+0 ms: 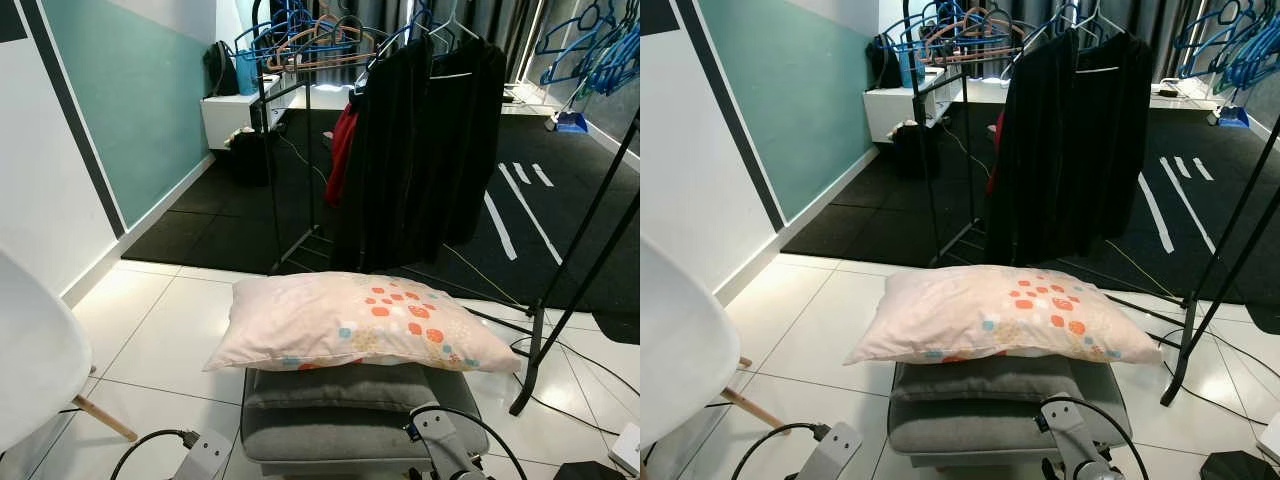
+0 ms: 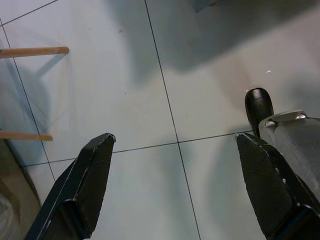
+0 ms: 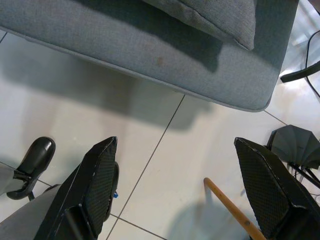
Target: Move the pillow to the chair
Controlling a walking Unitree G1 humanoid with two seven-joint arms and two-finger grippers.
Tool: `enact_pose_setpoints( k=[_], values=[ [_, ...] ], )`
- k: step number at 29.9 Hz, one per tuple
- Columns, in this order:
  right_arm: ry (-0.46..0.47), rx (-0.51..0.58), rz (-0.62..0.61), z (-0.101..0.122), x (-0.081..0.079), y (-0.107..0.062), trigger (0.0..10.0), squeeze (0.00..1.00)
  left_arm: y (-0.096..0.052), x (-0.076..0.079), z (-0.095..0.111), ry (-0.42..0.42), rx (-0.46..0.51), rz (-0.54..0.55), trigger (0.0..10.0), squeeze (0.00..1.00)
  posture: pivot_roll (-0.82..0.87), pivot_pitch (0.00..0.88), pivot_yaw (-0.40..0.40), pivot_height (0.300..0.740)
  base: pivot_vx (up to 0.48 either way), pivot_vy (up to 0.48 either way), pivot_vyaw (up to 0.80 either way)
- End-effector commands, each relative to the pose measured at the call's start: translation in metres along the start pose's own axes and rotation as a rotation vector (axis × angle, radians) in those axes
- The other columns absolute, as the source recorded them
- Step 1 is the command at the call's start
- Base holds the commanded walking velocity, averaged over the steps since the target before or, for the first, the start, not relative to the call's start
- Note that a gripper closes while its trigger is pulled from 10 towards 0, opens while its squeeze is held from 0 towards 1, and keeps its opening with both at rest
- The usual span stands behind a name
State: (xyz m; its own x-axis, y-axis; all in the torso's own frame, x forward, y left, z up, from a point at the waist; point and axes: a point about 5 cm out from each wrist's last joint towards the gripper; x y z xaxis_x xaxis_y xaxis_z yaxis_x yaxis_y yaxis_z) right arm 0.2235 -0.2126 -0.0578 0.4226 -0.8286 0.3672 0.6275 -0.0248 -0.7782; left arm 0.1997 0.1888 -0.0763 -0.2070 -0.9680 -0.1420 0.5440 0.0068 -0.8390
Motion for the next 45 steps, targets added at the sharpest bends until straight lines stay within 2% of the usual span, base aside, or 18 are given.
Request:
enact_pose_setpoints(
  k=[1, 27, 45],
  values=[
    [0.0, 0.003, -0.008, 0.0012, 0.0019, 0.0001, 10.0, 0.0, -0.0001, -0.0005, -0.0016, 0.012, -0.014, -0.002, 10.0, 0.0, -0.13, 0.0, -0.027, 0.74, 0.0, 0.0, 0.0],
    [0.04, 0.014, 0.012, 0.0011, -0.0004, 0.0, 10.0, 0.0, -0.0003, -0.0013, -0.0029, 0.022, -0.023, -0.014, 10.0, 0.0, -0.13, 0.0, -0.017, 0.74, 0.0, 0.0, 0.0],
    [0.028, 0.007, 0.018, 0.0003, 0.001, -0.0001, 10.0, 0.0, -0.0001, 0.0004, -0.0022, 0.019, -0.023, -0.017, 10.0, 0.0, -0.13, 0.0, -0.022, 0.74, 0.0, 0.0, 0.0]
  ],
)
Point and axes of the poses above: a point about 5 cm out from each wrist's last joint towards the gripper, its own y axis pointing out of the wrist towards the gripper, its own z axis along the axis of the wrist's last joint, x = y × z, and after that the axes turned 13 degrees about -y, right-handed
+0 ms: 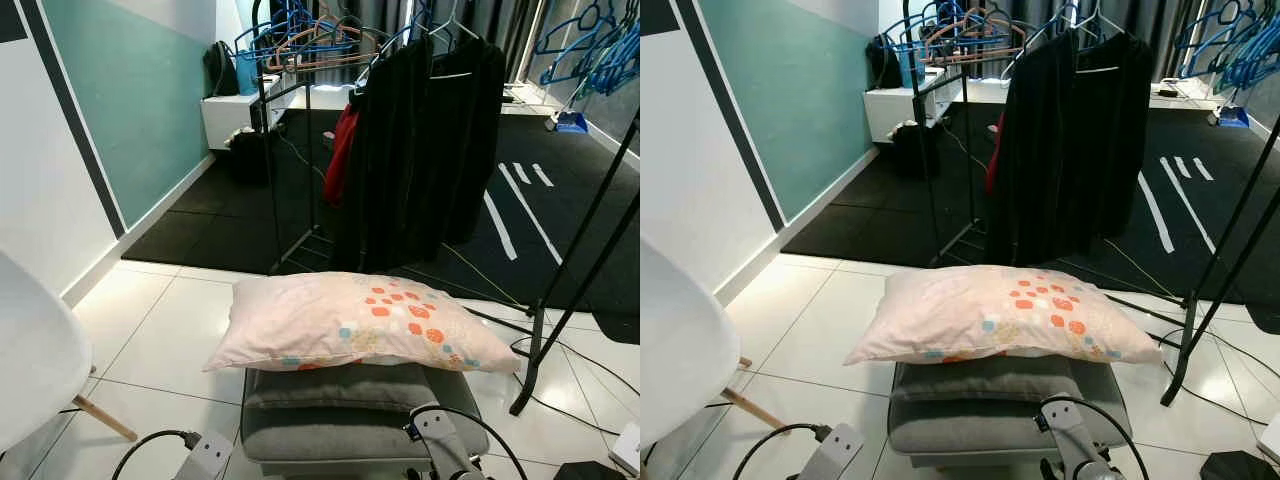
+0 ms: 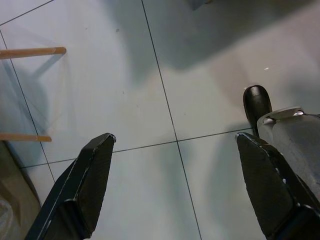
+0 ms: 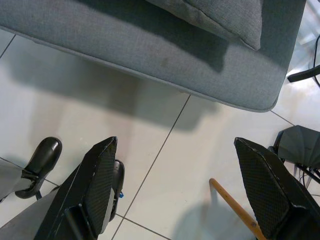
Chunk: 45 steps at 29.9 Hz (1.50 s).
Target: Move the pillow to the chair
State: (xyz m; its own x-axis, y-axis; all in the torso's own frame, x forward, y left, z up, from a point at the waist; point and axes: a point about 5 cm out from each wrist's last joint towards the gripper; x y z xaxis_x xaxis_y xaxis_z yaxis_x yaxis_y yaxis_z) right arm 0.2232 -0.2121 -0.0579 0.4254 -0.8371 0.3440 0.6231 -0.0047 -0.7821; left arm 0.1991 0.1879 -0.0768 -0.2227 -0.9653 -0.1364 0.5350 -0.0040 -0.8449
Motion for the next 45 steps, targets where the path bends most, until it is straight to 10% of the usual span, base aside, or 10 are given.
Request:
enact_pose_setpoints(
  k=[1, 21, 45],
  values=[
    [0.012, 0.001, -0.002, 0.0001, 0.0016, -0.0001, 10.0, 0.0, -0.0001, -0.0006, -0.0017, 0.008, -0.015, -0.004, 10.0, 0.0, -0.13, 0.0, -0.022, 0.74, 0.0, 0.0, 0.0],
    [0.008, 0.002, 0.002, 0.0005, 0.0006, 0.0001, 10.0, 0.0, -0.0003, -0.0016, -0.0024, 0.015, -0.02, -0.007, 10.0, 0.0, -0.13, 0.0, -0.013, 0.74, 0.0, 0.0, 0.0],
    [0.033, 0.015, 0.01, 0.0036, 0.0016, 0.0005, 10.0, 0.0, -0.0003, -0.0042, 0.0012, -0.001, -0.001, 0.0, 10.0, 0.0, -0.16, 0.0, -0.012, 0.74, 0.0, 0.0, 0.77]
  ],
)
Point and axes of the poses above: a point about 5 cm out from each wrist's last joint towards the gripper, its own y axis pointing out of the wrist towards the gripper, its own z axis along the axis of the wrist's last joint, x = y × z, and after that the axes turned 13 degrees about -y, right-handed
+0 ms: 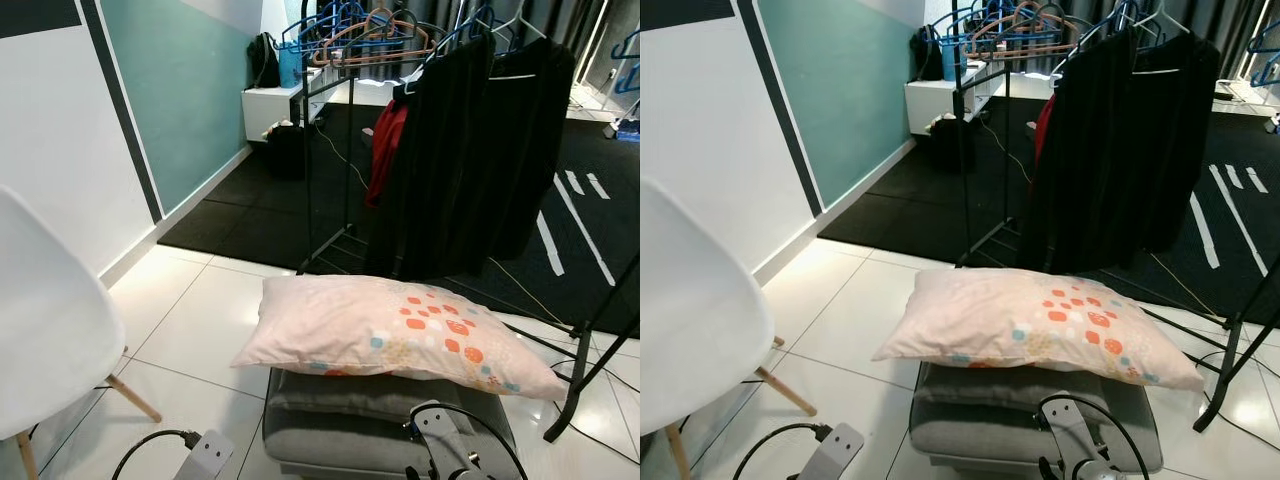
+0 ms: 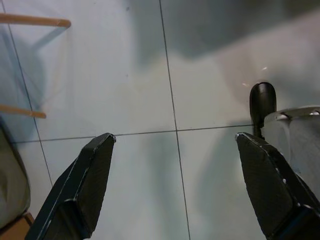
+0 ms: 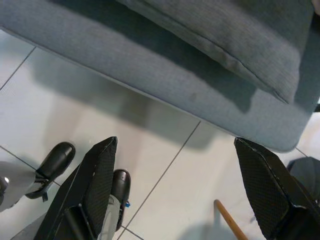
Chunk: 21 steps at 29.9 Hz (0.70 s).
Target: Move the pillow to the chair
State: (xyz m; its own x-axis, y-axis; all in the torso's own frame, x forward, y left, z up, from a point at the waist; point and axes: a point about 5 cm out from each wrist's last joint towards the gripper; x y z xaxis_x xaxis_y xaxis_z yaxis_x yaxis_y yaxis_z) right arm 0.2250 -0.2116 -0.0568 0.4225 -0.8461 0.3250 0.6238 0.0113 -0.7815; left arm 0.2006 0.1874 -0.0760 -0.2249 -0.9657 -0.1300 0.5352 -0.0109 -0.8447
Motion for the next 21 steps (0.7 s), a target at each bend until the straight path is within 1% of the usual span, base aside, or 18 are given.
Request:
enact_pose_setpoints(
  k=[1, 12, 14, 21],
  values=[
    [0.015, 0.006, -0.004, 0.0017, 0.0009, 0.0002, 10.0, 0.0, -0.0005, -0.0043, -0.0005, 0.001, -0.002, 0.006, 10.0, 0.0, -0.16, 0.0, -0.012, 0.74, 0.0, 0.0, 0.8],
    [0.017, 0.007, -0.007, 0.002, 0.0011, 0.0003, 10.0, 0.0, -0.0005, -0.0041, -0.0006, -0.005, -0.005, -0.003, 10.0, 0.0, -0.16, 0.0, -0.013, 0.74, 0.0, 0.0, 0.8],
    [0.006, 0.005, -0.021, 0.0023, 0.0023, 0.0003, 10.0, 0.0, -0.0005, -0.0041, -0.0002, -0.004, -0.004, -0.003, 10.0, 0.0, -0.16, 0.0, -0.013, 0.74, 0.0, 0.0, 0.0],
    [0.009, -0.003, -0.05, 0.0026, 0.0043, 0.0004, 10.0, 0.0, -0.0004, -0.005, 0.0007, -0.006, -0.006, 0.001, 10.0, 0.0, -0.16, 0.008, -0.012, 0.74, 0.0, -0.449, 0.0]
  ],
)
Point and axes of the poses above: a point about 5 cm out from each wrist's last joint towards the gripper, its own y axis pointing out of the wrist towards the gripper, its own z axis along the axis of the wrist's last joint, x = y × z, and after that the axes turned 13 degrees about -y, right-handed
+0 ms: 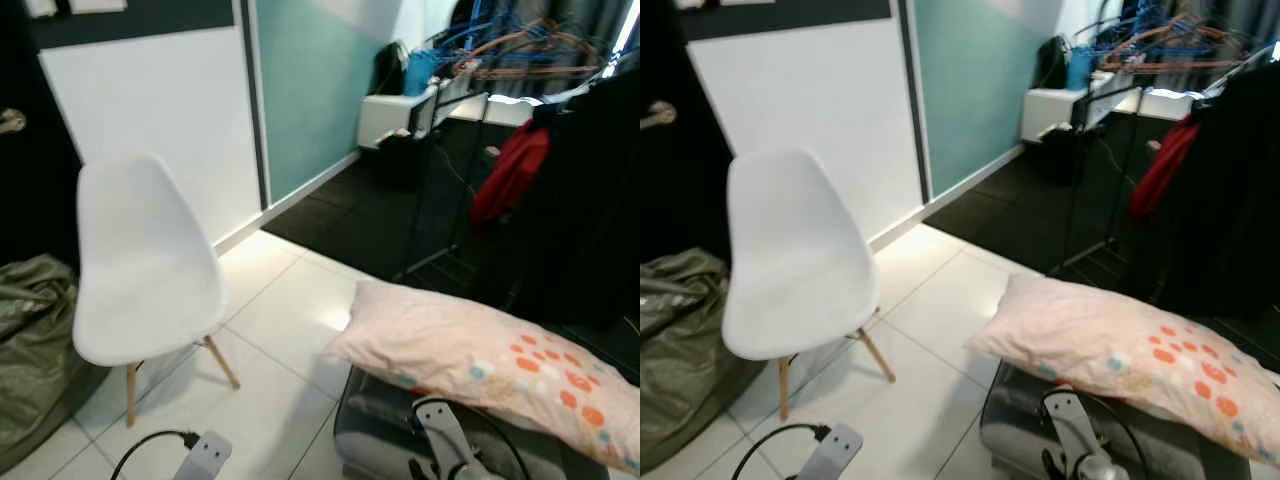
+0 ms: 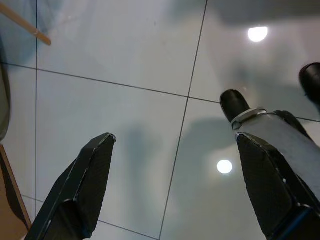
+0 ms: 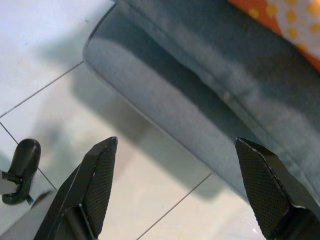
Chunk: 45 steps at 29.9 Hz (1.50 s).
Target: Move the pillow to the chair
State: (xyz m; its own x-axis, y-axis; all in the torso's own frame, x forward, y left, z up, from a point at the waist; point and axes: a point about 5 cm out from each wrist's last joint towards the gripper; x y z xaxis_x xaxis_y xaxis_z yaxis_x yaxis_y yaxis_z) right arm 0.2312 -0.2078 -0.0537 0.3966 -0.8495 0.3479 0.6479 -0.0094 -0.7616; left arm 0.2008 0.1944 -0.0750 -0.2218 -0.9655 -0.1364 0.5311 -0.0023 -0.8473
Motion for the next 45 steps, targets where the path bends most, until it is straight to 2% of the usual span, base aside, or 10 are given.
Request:
enact_pose_setpoints(
  k=[1, 17, 27, 29, 33, 34, 38, 40, 42, 45],
  values=[
    [-0.002, -0.019, -0.017, -0.005, 0.004, -0.001, 10.0, 0.0, 0.0, 0.002, 0.002, -0.005, 0.003, -0.003, 10.0, 0.0, -0.16, 0.007, -0.013, 0.74, 0.0, -0.48, 0.0],
    [-0.009, -0.031, -0.041, -0.006, 0.006, -0.001, 10.0, 0.0, 0.0, 0.001, 0.003, -0.019, 0.019, 0.015, 10.0, 0.0, -0.16, 0.016, -0.018, 0.74, 0.0, -0.03, 0.0],
    [0.049, -0.02, -0.052, -0.005, 0.005, -0.001, 10.0, 0.0, 0.0, 0.0, 0.004, -0.017, 0.022, 0.017, 10.0, 0.0, -0.17, 0.029, -0.012, 0.74, 0.0, 0.0, -0.75],
    [0.099, -0.003, -0.054, -0.005, 0.005, -0.001, 10.0, 0.0, 0.0, 0.0, 0.004, -0.015, 0.023, 0.021, 10.0, 0.0, -0.17, 0.028, -0.011, 0.74, 0.0, 0.0, -0.75],
    [0.298, 0.056, -0.056, -0.004, 0.001, -0.002, 10.0, 0.0, 0.0, -0.002, 0.004, -0.018, 0.037, 0.06, 10.0, 0.0, -0.17, 0.034, -0.009, 0.74, 0.0, 0.0, -0.29],
    [0.298, 0.056, -0.056, -0.004, 0.001, -0.002, 10.0, 0.0, 0.0, -0.002, 0.004, -0.018, 0.037, 0.06, 10.0, 0.0, -0.17, 0.034, -0.009, 0.74, 0.0, 0.0, 0.0],
    [0.523, 0.134, -0.039, -0.001, -0.002, -0.002, 10.0, 0.0, -0.001, -0.007, 0.004, -0.082, 0.067, 0.154, 10.0, 0.0, -0.18, 0.044, -0.01, 0.74, 0.0, 0.0, 0.0],
    [0.543, 0.151, -0.035, 0.0, -0.002, -0.003, 10.0, 0.0, -0.001, -0.007, 0.003, -0.097, 0.073, 0.173, 10.0, 0.0, -0.18, 0.044, -0.01, 0.74, 0.0, 0.0, 0.0],
    [0.618, 0.24, 0.024, 0.007, -0.004, -0.003, 10.0, 0.0, -0.003, -0.011, 0.004, -0.144, 0.123, 0.265, 10.0, 0.0, -0.19, 0.046, -0.014, 0.74, 0.0, 0.0, 0.0],
    [0.666, 0.307, 0.075, 0.012, -0.006, -0.004, 10.0, 0.0, -0.004, -0.013, 0.005, -0.143, 0.158, 0.318, 10.0, 0.0, -0.18, 0.047, -0.019, 0.74, 0.0, 0.0, 0.0]
  ],
)
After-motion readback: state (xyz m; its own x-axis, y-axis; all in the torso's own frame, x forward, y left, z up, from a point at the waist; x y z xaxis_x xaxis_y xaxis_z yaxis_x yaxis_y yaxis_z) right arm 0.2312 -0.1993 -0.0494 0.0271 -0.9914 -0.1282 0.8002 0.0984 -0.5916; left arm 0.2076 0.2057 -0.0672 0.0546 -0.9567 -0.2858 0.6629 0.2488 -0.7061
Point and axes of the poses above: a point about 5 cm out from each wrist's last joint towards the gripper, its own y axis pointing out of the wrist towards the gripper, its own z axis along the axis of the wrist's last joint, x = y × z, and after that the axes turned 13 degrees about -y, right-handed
